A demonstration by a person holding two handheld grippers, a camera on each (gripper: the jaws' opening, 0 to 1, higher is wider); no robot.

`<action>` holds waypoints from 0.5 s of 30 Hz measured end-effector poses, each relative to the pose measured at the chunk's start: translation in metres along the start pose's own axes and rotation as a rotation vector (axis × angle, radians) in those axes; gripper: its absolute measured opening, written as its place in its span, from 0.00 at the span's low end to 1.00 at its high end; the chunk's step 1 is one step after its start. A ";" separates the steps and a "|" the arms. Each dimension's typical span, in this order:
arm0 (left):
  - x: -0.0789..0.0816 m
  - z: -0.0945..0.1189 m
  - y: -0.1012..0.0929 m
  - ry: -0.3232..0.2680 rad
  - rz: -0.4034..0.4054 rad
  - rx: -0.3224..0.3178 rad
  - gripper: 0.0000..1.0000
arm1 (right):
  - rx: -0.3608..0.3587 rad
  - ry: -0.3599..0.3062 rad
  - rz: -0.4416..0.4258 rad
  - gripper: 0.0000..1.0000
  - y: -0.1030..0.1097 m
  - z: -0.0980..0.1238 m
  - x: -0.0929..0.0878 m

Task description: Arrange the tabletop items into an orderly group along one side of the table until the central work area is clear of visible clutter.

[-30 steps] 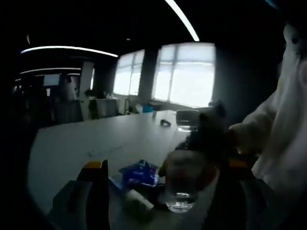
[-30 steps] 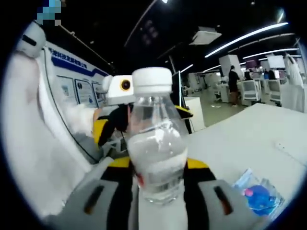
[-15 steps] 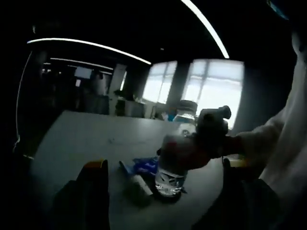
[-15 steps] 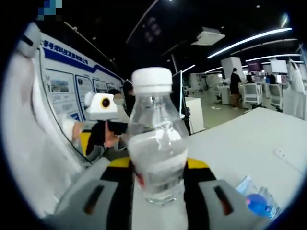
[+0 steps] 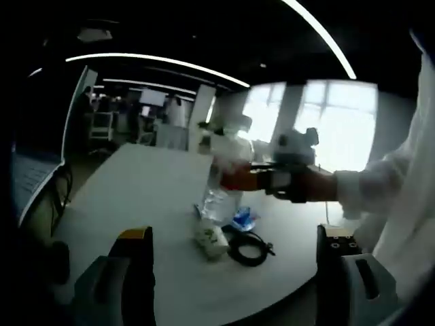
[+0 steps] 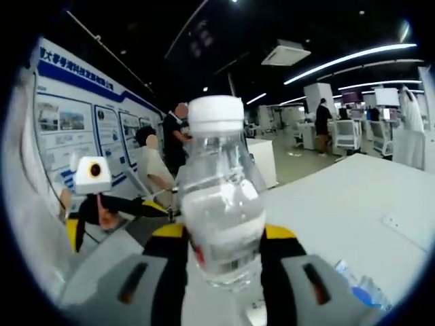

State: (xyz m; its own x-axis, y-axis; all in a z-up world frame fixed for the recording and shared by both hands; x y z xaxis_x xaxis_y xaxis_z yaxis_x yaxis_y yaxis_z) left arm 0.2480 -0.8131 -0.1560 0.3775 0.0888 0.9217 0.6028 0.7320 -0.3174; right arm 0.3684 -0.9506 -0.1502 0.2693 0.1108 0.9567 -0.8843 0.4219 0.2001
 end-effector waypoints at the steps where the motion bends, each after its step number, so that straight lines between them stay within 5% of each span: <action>1: -0.001 0.001 -0.001 0.003 -0.006 0.003 0.97 | -0.005 0.003 0.003 0.39 -0.002 -0.002 0.000; 4: -0.001 0.006 -0.001 0.029 -0.072 0.027 0.97 | -0.024 0.017 0.022 0.39 -0.010 -0.011 0.000; 9: 0.002 0.021 0.001 0.010 -0.041 0.055 0.97 | -0.073 0.017 0.005 0.39 -0.026 -0.022 -0.004; 15: -0.013 0.040 0.001 0.034 -0.003 0.092 0.96 | -0.117 0.040 0.001 0.39 -0.047 -0.036 -0.015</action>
State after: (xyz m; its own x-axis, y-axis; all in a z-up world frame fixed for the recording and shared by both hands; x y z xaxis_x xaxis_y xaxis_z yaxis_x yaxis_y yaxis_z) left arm 0.2155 -0.7862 -0.1590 0.4003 0.0649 0.9141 0.5377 0.7911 -0.2917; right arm 0.4198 -0.9395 -0.1815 0.2858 0.1463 0.9471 -0.8344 0.5240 0.1708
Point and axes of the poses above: the point that each gripper's makers call its tool centre point, and the gripper's own axes: z roughly backward along the fingers, y roughly to its left, x roughly out of its top, the point moved 6 cm from there along z, roughly backward along the fingers, and after that the axes turned 1 degree about z, right-handed, at the moved point
